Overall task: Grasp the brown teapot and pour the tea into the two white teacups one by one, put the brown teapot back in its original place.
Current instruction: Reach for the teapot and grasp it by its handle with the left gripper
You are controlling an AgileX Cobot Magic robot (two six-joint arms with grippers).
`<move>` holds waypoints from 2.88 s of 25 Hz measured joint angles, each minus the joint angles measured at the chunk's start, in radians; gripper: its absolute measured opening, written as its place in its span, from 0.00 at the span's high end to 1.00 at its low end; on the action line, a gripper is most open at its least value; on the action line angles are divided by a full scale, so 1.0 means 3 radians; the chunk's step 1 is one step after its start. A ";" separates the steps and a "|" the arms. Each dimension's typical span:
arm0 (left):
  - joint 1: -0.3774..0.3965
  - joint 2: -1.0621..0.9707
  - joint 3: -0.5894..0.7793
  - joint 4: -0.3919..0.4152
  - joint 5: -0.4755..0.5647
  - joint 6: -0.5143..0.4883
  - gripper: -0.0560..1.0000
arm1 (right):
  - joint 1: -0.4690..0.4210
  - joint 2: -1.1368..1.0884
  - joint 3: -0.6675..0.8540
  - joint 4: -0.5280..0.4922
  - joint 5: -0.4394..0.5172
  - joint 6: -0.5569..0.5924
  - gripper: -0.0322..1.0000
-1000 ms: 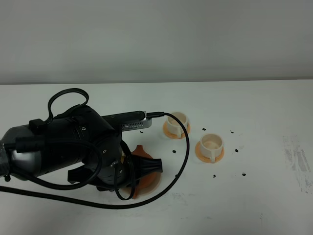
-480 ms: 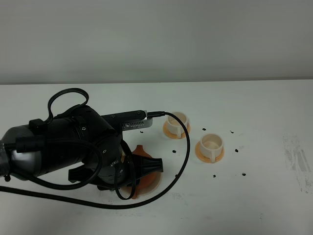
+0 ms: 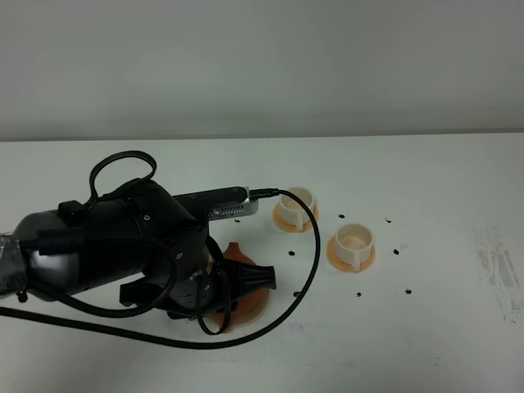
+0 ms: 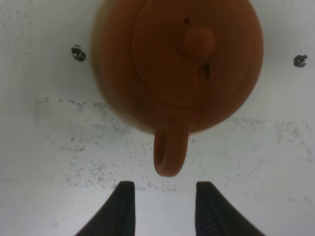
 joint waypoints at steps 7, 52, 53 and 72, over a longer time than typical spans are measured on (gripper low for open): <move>0.0000 0.0130 -0.0003 0.0012 -0.0096 0.0013 0.64 | 0.0000 0.0000 0.0000 0.0000 0.0000 0.0000 0.46; 0.0009 0.0382 -0.0013 0.0199 -0.0443 0.0081 0.64 | 0.0000 0.0000 0.0000 -0.0007 0.0000 0.0000 0.46; 0.0005 0.0382 -0.0013 0.0191 -0.0434 0.0081 0.64 | 0.0000 0.0000 0.0000 -0.0017 0.0000 0.0000 0.46; -0.0023 0.0415 -0.0019 0.0090 -0.0423 0.0059 0.64 | 0.0000 0.0000 0.0000 -0.0124 0.0000 0.0154 0.64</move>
